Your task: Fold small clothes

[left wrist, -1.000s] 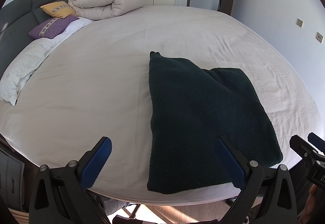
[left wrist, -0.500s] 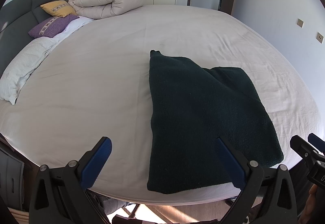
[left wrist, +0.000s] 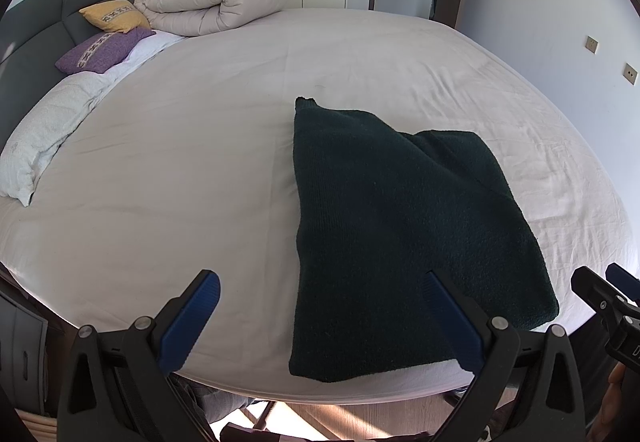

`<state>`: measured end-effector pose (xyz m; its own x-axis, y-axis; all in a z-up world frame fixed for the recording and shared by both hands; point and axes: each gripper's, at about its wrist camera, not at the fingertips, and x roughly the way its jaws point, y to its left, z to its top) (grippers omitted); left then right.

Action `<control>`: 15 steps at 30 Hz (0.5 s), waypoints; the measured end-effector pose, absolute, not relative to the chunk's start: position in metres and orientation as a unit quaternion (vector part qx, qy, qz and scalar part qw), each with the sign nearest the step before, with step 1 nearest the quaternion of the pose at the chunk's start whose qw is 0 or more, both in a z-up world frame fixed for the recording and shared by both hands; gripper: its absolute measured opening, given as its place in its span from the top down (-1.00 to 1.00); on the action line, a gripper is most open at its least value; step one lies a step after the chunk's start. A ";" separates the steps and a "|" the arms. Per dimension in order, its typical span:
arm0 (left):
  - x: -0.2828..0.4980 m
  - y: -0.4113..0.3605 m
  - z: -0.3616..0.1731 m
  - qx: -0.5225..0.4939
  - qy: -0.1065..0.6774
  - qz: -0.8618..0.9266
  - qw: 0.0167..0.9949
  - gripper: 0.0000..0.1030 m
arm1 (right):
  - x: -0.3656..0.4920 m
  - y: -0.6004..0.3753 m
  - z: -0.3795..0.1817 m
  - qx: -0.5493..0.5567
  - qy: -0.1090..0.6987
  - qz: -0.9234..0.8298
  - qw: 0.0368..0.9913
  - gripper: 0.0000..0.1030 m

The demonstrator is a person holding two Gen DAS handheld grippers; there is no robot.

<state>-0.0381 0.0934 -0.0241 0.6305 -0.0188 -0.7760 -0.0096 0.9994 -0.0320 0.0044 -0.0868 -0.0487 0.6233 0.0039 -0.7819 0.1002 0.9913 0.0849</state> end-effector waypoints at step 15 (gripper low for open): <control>-0.039 0.097 -0.028 -0.016 0.434 -0.002 0.901 -1.00 | 0.005 -0.087 -0.050 0.063 0.437 -0.026 0.897 -1.00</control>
